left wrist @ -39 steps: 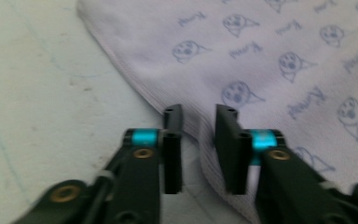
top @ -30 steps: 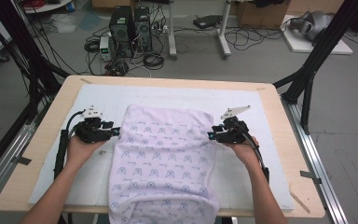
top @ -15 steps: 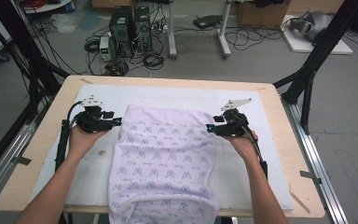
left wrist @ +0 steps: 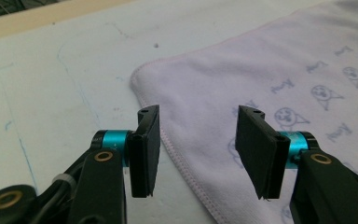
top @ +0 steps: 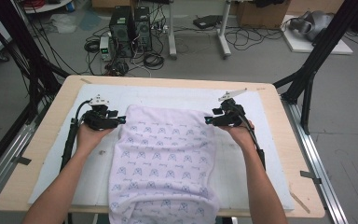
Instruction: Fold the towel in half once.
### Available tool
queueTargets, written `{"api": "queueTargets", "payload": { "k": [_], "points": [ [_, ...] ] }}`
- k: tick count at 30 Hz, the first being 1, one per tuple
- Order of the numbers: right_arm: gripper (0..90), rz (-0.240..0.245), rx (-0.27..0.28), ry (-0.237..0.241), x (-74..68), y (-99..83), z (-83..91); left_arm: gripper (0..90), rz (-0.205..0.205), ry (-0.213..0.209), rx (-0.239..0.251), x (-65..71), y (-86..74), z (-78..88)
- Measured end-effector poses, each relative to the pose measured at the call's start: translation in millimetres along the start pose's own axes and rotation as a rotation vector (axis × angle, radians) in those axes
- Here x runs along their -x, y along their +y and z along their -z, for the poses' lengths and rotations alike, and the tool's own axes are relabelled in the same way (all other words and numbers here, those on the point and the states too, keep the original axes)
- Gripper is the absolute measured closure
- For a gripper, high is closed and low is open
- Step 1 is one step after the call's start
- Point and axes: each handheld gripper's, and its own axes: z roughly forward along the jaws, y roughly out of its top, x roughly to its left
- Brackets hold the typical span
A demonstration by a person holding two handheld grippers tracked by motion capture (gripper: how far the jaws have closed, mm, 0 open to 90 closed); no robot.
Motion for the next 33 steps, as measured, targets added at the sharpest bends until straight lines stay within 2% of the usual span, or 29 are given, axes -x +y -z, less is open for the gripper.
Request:
{"api": "queueTargets", "payload": {
  "k": [2,4,5,8,10,14,17,18,19,20,21,22,23,24,25,29,31,33],
  "points": [
    [41.9,-0.002,-0.022,-0.010,3.2,-1.3,-8.1,52.2,0.015,0.004,0.003,-2.6,-0.9,-3.8],
    [41.9,-0.019,-0.040,-0.024,6.4,-2.9,-14.6,55.3,-0.008,0.013,-0.001,-2.0,2.4,-7.1],
    [41.9,-0.017,-0.044,-0.035,8.8,-3.2,-16.8,55.3,-0.003,-0.001,-0.006,-2.5,6.3,-9.6],
    [42.0,-0.064,-0.036,-0.057,15.6,-3.0,-18.5,55.1,-0.003,0.005,0.006,-2.4,17.8,-19.0],
    [42.0,-0.069,-0.036,-0.064,19.4,-3.5,-21.3,55.1,-0.025,0.022,-0.038,-3.1,20.1,-30.6],
    [41.6,-0.102,-0.069,-0.071,26.1,-9.9,-30.7,55.0,0.006,0.025,-0.124,-8.9,8.6,-52.2],
    [41.9,-0.126,-0.113,-0.068,28.6,-16.2,-39.5,56.1,0.049,0.023,-0.108,-11.8,5.9,-54.3],
    [42.3,-0.131,-0.118,-0.068,29.0,-18.1,-42.4,56.9,0.041,0.037,-0.110,-10.8,6.0,-54.5],
    [45.4,-0.136,-0.113,-0.077,28.4,-19.4,-43.3,60.7,0.028,0.059,-0.118,-9.8,6.2,-54.0],
    [49.7,-0.141,-0.102,-0.093,28.2,-20.3,-43.1,65.7,0.033,0.069,-0.120,-9.5,6.8,-54.0],
    [53.8,-0.146,-0.089,-0.110,28.4,-21.7,-43.0,69.7,0.039,0.066,-0.123,-9.8,7.3,-53.6],
    [57.2,-0.151,-0.080,-0.125,28.0,-22.9,-42.6,79.9,0.045,0.052,-0.119,-9.5,6.9,-53.7],
    [61.1,-0.161,-0.075,-0.141,26.5,-23.8,-42.6,82.2,0.043,0.053,-0.120,-9.0,7.3,-53.7],
    [71.4,-0.161,-0.065,-0.137,25.4,-24.9,-42.2,83.9,0.041,0.053,-0.121,-8.9,7.5,-53.4],
    [83.8,-0.165,-0.055,-0.093,25.4,-25.8,-41.6,84.8,0.048,0.050,-0.121,-9.2,7.5,-52.9],
    [87.0,-0.160,-0.049,-0.047,23.7,-23.3,-37.7,86.1,0.034,0.043,-0.112,-9.1,10.0,-45.9],
    [87.2,-0.146,-0.011,-0.042,24.0,-19.2,-27.4,86.2,0.025,0.031,-0.076,-9.7,14.4,-37.1],
    [87.4,-0.139,0.049,-0.031,23.4,-14.1,-12.4,86.3,0.028,0.017,-0.013,-10.5,20.9,-23.6]
  ]
}}
